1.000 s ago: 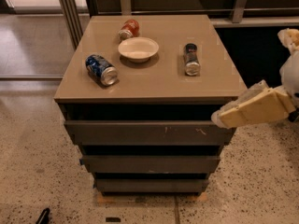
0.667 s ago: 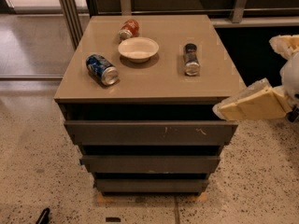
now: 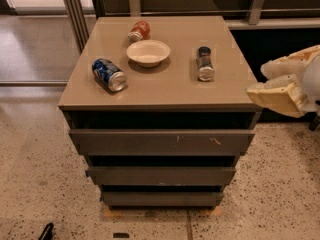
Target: Open middle drawer
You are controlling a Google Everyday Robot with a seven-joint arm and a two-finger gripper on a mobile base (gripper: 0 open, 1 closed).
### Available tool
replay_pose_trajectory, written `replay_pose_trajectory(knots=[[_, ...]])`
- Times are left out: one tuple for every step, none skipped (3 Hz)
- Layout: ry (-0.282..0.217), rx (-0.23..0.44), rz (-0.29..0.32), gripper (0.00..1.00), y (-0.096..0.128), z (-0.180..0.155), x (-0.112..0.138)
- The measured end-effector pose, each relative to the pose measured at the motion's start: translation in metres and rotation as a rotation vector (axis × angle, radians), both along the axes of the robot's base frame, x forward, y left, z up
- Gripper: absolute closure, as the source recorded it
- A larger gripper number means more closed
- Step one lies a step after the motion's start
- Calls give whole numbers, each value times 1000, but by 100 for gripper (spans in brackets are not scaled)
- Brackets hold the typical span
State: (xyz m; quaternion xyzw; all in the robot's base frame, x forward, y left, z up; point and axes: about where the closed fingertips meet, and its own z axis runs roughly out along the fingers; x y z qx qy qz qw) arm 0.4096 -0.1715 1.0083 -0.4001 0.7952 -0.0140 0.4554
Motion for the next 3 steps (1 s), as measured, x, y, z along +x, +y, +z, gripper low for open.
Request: replay_pose_trajectory(knots=[[0,0,0,81,0,0,0],[1,20,-52,100,1,-18,0],[24,63,-140,100,4,-63,1]])
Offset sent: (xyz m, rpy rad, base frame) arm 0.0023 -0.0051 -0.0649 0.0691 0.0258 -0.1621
